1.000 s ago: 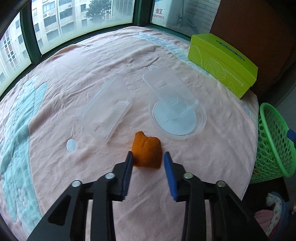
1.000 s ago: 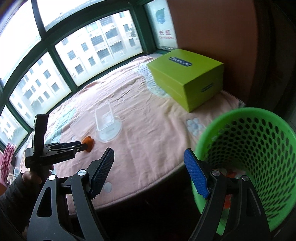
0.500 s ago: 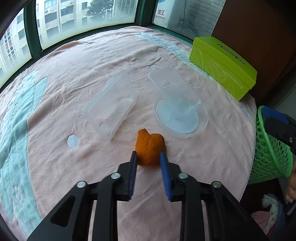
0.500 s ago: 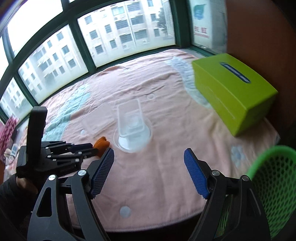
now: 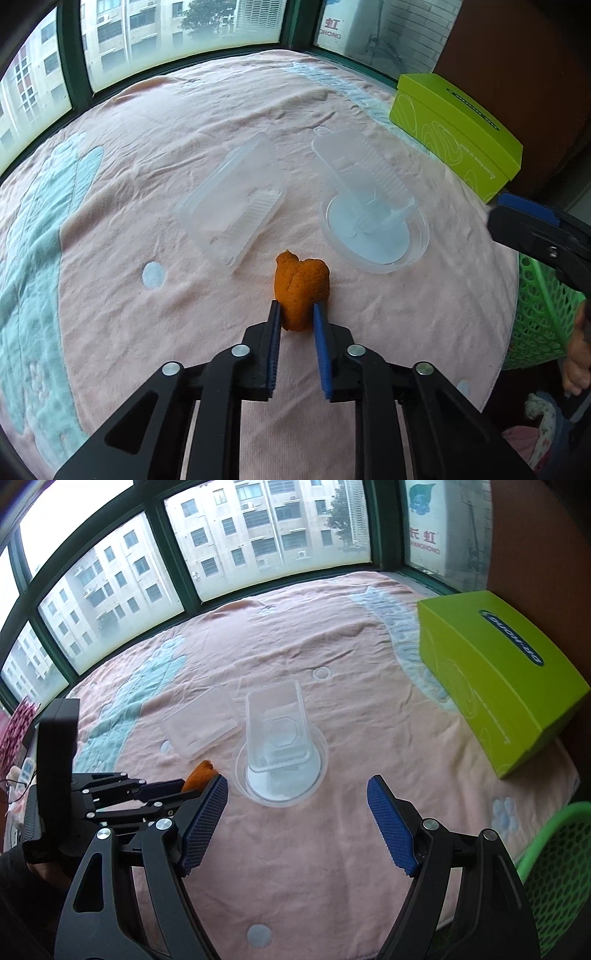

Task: Collect trash
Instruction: 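Grasp the orange piece with the left gripper while the right grasps the clear rectangular tray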

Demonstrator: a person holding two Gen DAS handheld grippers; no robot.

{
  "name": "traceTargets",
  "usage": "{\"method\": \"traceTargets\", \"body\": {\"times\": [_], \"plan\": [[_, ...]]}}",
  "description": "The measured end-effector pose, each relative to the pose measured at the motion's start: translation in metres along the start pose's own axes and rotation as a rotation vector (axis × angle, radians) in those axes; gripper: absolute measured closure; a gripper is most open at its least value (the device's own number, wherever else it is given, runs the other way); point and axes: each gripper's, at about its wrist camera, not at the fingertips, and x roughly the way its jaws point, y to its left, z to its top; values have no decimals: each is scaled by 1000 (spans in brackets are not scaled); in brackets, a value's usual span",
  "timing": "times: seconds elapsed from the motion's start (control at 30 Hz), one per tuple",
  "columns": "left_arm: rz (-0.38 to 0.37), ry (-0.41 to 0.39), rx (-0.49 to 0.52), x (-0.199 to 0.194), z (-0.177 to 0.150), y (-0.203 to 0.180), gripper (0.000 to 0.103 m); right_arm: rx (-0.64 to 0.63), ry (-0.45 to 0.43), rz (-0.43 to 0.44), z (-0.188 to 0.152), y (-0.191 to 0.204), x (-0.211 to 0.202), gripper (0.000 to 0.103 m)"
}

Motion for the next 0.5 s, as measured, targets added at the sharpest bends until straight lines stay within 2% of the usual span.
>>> {"method": "traceTargets", "body": {"times": [0.5], "plan": [[-28, -50, -70, -56, -29, 20, 88, -79, 62, 19, 27, 18, 65, 29]]}}
